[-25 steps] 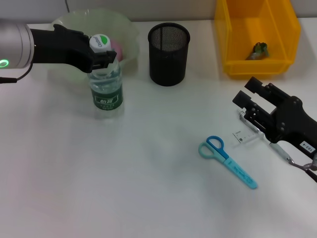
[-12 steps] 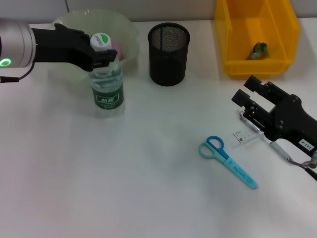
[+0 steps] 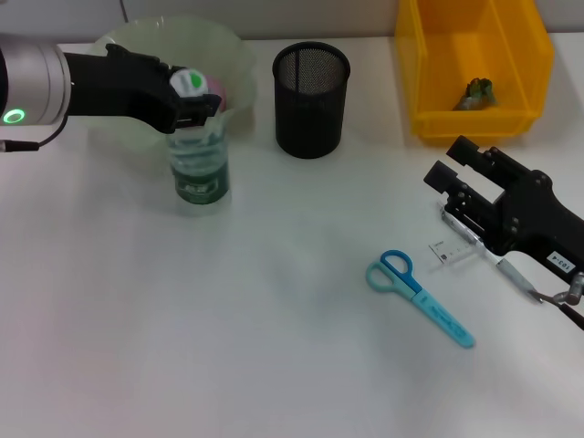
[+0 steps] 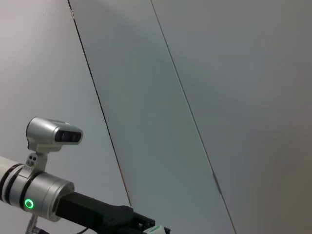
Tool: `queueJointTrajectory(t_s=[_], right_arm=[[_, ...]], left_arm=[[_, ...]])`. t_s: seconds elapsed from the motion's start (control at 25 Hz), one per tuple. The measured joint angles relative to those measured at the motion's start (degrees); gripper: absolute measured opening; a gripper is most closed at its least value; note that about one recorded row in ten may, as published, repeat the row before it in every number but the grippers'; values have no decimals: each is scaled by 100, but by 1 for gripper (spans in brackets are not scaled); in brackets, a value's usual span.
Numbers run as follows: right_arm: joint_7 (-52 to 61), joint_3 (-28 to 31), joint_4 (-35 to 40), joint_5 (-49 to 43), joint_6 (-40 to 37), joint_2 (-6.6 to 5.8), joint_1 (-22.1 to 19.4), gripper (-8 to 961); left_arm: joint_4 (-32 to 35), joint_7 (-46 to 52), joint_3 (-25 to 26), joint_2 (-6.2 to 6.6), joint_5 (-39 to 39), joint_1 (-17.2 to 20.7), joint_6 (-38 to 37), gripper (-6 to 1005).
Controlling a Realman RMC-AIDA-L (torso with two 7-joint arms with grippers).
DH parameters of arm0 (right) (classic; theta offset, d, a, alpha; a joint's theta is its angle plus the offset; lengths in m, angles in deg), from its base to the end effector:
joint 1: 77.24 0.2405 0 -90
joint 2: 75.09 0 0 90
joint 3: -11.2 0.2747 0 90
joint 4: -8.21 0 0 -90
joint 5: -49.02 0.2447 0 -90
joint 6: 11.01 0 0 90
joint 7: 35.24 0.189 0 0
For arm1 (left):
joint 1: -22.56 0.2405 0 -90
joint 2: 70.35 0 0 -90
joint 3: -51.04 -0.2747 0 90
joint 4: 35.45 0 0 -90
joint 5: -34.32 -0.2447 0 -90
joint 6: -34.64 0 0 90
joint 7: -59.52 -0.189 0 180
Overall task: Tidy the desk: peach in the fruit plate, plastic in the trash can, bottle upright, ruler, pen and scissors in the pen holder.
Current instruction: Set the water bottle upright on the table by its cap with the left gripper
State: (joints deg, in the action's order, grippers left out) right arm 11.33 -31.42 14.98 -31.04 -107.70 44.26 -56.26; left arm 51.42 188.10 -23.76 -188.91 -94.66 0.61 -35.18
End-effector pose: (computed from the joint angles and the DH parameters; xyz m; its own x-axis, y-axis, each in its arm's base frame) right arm 0.2999 0.3031 -0.0723 0.4439 -0.1156 -0.8886 -0.6096 -0.7657 -0.2049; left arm -0.1817 0.4278 0.0008 0.9018 0.3786 0.2083 0.4306 -0.7478 -0.5053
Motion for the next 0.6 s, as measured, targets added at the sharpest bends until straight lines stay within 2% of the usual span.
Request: queueJointTrajectory(t_s=[0.6], right_arm=[[1,0,0,-1,6,0,3,551]], left_arm=[[107,-11,77,-1,161,47,203,554]])
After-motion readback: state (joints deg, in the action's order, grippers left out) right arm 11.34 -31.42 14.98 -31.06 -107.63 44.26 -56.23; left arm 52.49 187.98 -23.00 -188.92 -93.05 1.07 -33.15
